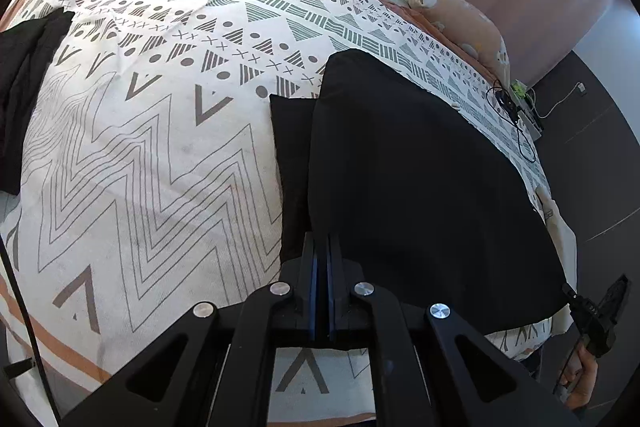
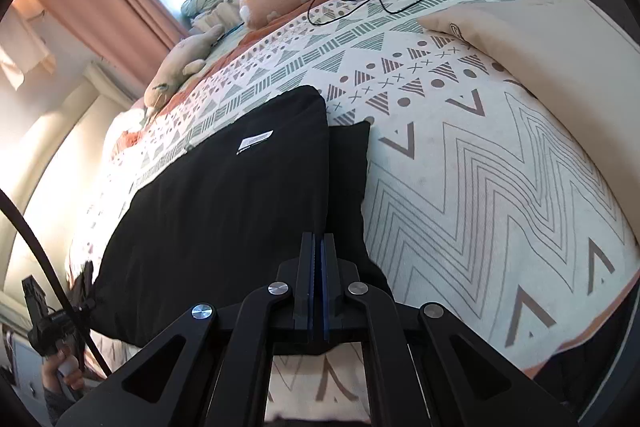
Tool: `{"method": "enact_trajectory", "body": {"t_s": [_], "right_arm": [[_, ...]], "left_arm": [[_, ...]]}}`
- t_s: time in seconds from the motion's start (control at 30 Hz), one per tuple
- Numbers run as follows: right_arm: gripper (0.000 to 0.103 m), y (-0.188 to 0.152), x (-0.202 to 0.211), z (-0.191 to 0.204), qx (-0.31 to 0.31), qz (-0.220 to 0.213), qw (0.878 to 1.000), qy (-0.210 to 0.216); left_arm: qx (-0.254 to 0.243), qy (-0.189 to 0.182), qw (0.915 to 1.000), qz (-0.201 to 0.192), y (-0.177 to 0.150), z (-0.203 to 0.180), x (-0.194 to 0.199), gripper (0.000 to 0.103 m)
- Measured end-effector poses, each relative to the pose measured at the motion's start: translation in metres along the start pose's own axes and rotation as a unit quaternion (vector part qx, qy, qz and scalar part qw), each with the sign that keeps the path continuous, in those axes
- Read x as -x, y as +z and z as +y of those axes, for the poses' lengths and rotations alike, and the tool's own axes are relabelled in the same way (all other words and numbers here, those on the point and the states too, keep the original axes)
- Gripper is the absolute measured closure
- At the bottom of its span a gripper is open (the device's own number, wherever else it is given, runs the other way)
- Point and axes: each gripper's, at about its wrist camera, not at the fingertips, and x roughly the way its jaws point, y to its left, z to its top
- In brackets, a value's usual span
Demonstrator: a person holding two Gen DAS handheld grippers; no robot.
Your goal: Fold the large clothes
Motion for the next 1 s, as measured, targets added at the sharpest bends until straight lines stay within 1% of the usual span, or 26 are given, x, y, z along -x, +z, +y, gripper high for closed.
{"method": "enact_trajectory", "body": {"t_s": [0.1, 0.3, 0.5, 0.63, 0.7, 0.8, 0.9, 0.93, 1.0], "right_arm": [[0.103, -0.007, 0.004, -0.001, 0.008, 0.009, 1.000, -0.007], [0.103, -0.022, 0.003, -0.011, -0.013, 0.016, 1.000, -0.018], [0.103, -0.026, -0.003, -0.010, -0.024, 0.003, 1.000, -0.013], [0.103, -0.020, -0.014, -0.004, -0.011, 0.005, 1.000, -0.029], [0.103, -0.016, -0.019, -0.005, -0.019, 0.008, 0.999, -0.029], [0.103, -0.010, -0.021, -0.002, -0.019, 0.011, 0.999, -0.038], [0.102, -0.006, -0.013, 0.003, -0.025, 0.016, 0.999, -0.043], [0.101, -0.004, -0.010, 0.003, -0.026, 0.017, 0.998, -0.048], [0.098, -0.003, 0.002, 0.010, -0.015, 0.005, 0.998, -0.063]], "left_arm": [[0.009, 0.005, 0.9999, 0.004, -0.012, 0.011, 0.000, 0.097], [0.023, 0.010, 0.9995, 0.021, -0.036, 0.030, -0.011, 0.097], [0.041, 0.008, 0.9989, 0.023, -0.039, 0.039, -0.020, 0.097], [0.057, 0.009, 0.9983, 0.013, -0.034, 0.041, -0.022, 0.097], [0.069, -0.001, 0.9976, 0.009, -0.032, 0.044, -0.021, 0.097], [0.073, -0.021, 0.9971, 0.006, -0.031, 0.045, -0.014, 0.097], [0.090, -0.043, 0.9950, 0.007, -0.030, 0.050, -0.006, 0.097], [0.092, -0.049, 0.9945, 0.003, -0.030, 0.050, -0.002, 0.097], [0.084, -0.054, 0.9950, -0.006, -0.030, 0.046, 0.005, 0.097]]}}
